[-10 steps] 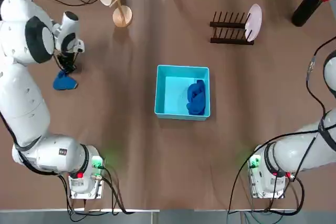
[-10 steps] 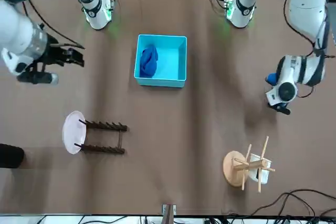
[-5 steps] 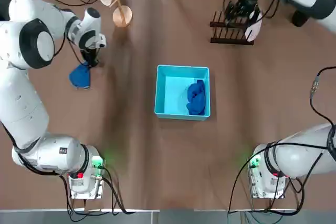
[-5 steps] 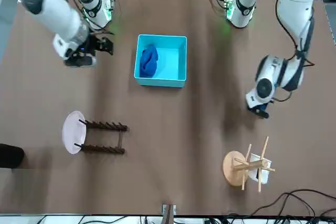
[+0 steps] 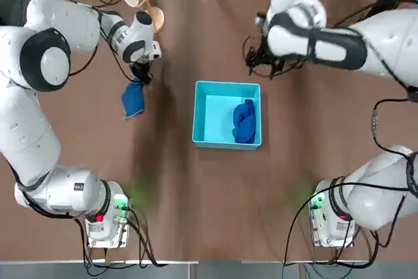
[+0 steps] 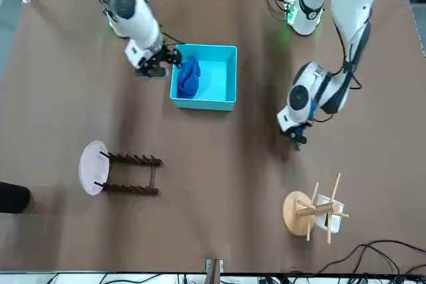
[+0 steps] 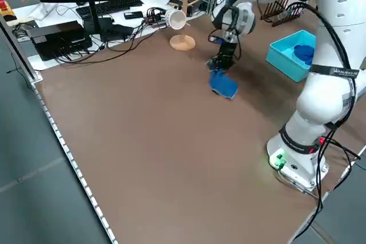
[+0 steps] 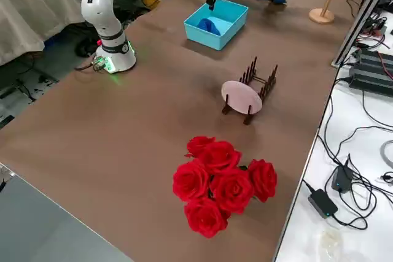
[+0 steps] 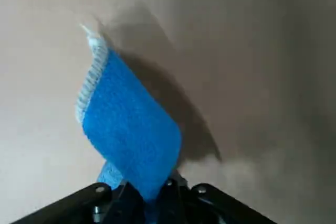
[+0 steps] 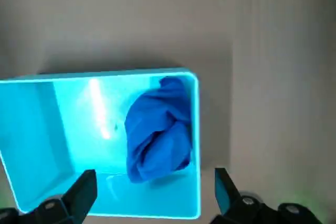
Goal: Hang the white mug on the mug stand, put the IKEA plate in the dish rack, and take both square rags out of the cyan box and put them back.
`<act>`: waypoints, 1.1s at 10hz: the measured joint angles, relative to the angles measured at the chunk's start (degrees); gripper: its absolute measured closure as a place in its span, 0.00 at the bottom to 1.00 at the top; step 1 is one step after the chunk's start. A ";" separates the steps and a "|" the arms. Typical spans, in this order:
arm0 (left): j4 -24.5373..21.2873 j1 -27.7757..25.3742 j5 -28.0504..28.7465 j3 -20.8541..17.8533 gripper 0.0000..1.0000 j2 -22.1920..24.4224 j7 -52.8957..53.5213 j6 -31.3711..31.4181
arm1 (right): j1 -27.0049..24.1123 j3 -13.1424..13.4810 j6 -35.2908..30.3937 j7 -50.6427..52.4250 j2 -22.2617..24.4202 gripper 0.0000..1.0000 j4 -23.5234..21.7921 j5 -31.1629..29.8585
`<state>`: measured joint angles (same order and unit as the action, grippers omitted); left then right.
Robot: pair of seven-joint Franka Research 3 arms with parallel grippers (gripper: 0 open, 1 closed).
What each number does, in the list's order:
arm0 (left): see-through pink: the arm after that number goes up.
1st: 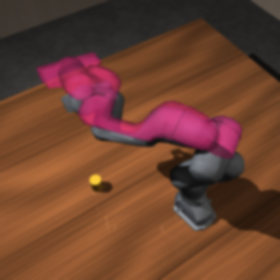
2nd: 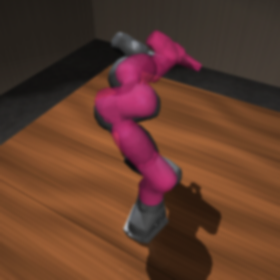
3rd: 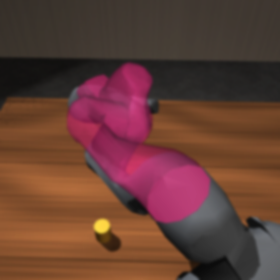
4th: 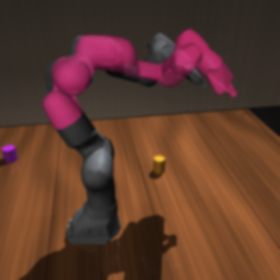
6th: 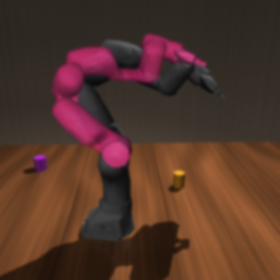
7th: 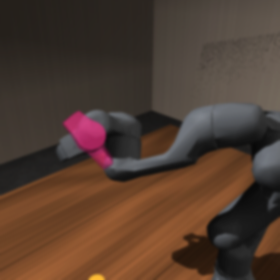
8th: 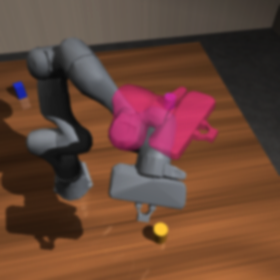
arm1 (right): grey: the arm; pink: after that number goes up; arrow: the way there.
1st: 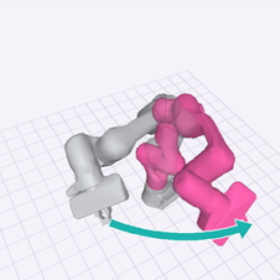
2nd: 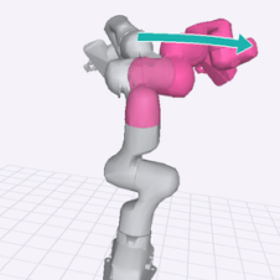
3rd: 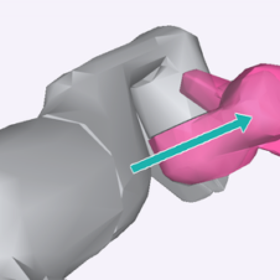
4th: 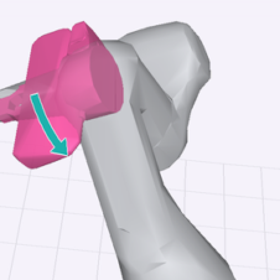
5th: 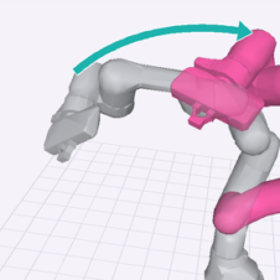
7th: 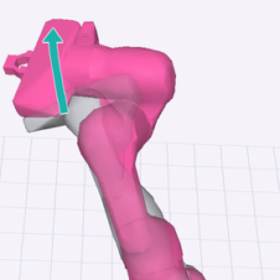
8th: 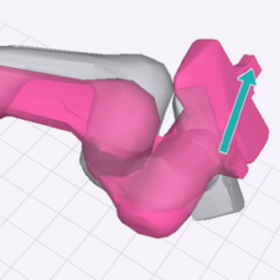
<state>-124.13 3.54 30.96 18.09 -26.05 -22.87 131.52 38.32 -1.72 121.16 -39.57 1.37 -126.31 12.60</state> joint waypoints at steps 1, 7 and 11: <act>0.15 0.09 -0.18 0.85 0.95 -0.29 -0.98 0.00 | 2.18 0.01 2.74 -2.48 -2.75 0.01 -0.21 0.00; -1.29 -0.49 -0.80 -8.86 0.95 0.83 8.54 -2.56 | 11.35 0.10 22.16 -8.26 -14.66 0.01 -5.42 0.00; -3.70 -1.48 -0.67 -25.61 0.95 1.50 25.44 -1.88 | 13.04 0.15 23.48 -8.37 -14.89 0.11 -7.12 0.00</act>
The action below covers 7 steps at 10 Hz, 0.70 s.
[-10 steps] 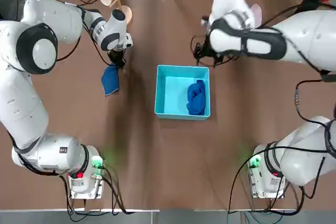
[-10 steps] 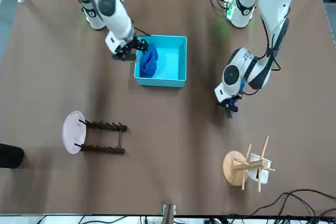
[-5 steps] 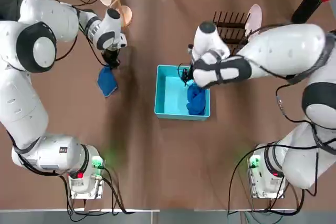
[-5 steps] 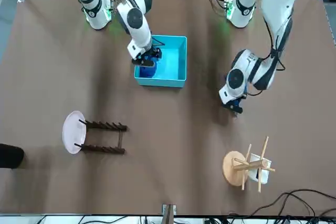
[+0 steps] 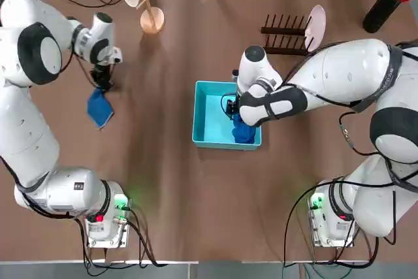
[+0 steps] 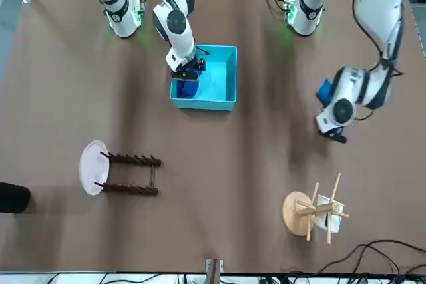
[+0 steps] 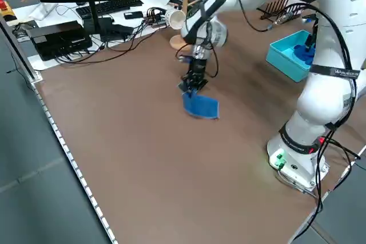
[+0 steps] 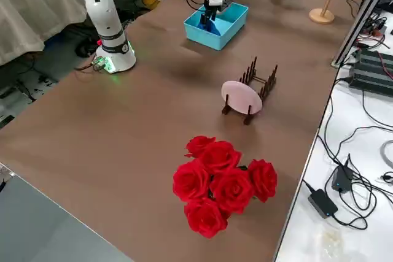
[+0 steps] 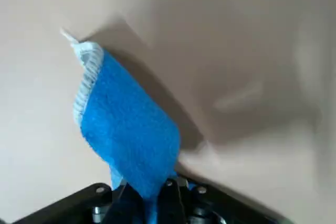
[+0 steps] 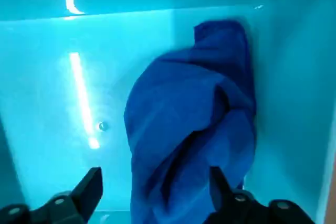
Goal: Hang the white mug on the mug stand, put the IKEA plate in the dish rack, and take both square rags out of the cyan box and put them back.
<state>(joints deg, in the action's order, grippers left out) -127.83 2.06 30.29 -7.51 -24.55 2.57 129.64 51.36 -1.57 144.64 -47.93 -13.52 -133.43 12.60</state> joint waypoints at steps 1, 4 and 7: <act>-0.05 -0.79 0.01 -3.13 0.95 0.00 4.62 1.10 | 0.27 0.01 0.30 -0.24 -0.01 0.15 -0.09 0.00; -0.04 -1.44 -0.04 -5.92 0.95 0.08 9.41 4.93 | 0.30 0.37 0.38 -1.82 -0.01 0.65 -0.16 0.00; 0.05 -0.96 -0.09 3.06 0.95 0.37 1.53 5.29 | -1.48 2.46 -7.09 -2.02 0.74 0.97 3.11 -0.06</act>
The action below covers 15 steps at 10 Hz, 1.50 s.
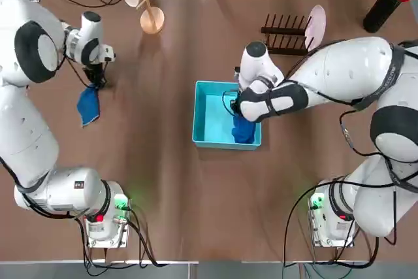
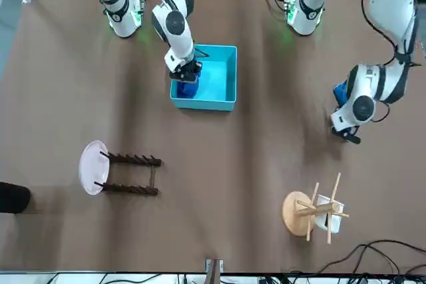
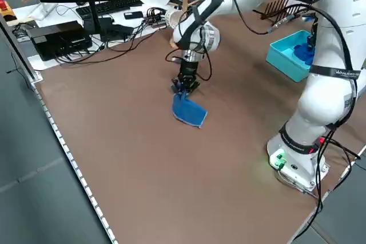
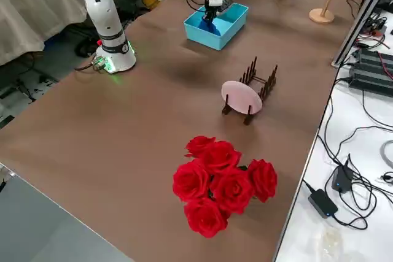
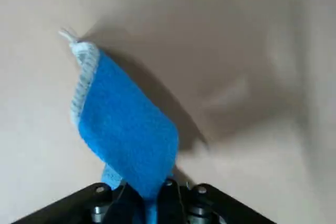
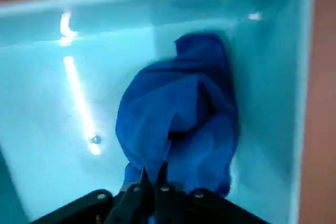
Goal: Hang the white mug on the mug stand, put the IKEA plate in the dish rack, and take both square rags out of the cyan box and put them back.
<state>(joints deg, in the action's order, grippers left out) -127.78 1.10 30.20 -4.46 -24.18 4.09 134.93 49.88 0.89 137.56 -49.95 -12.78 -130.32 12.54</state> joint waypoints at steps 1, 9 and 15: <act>0.06 0.15 -0.01 4.01 0.95 0.32 -4.54 0.04 | -2.72 0.46 -7.85 0.55 0.78 0.97 4.56 -0.20; 2.98 0.06 -14.54 24.20 0.95 17.30 -14.02 -15.46 | -26.26 1.02 -49.93 20.17 4.54 0.97 33.13 -4.64; 14.84 0.69 -27.14 45.18 0.95 22.00 -31.25 -28.00 | -31.51 0.98 -39.62 26.95 3.41 0.97 24.00 -6.83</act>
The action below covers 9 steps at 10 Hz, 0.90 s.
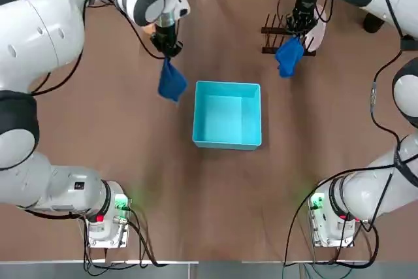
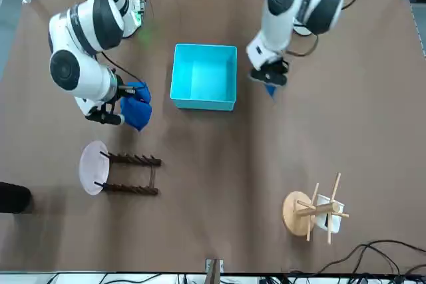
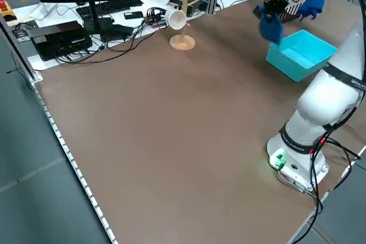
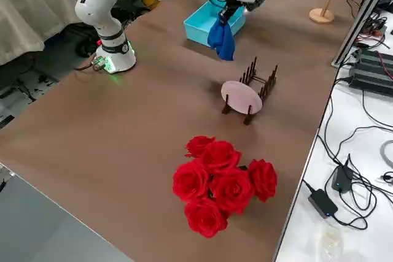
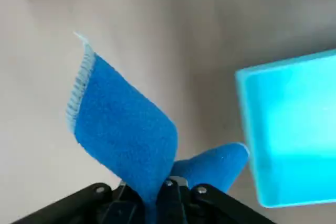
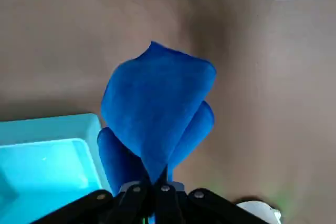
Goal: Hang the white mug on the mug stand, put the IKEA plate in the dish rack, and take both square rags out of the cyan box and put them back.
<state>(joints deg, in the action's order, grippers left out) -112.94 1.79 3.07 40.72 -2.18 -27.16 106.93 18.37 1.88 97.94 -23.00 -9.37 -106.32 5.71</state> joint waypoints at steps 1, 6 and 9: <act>0.53 0.11 -0.15 2.89 0.95 -1.34 -3.00 0.40 | -0.53 -0.01 4.26 0.72 -0.11 0.97 -3.86 -0.18; 0.72 4.15 4.35 7.23 0.95 -11.84 -12.17 7.75 | -2.41 -0.12 20.20 4.29 -0.24 0.97 -17.61 -1.16; 3.53 5.23 10.73 7.20 0.94 -20.03 -16.02 10.15 | -9.24 -0.01 20.95 13.67 -0.17 0.97 -19.00 -1.30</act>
<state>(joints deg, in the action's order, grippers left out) -109.41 7.02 13.79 47.92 -22.21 -43.18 117.08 9.13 1.87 118.89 -9.33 -9.54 -125.32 4.40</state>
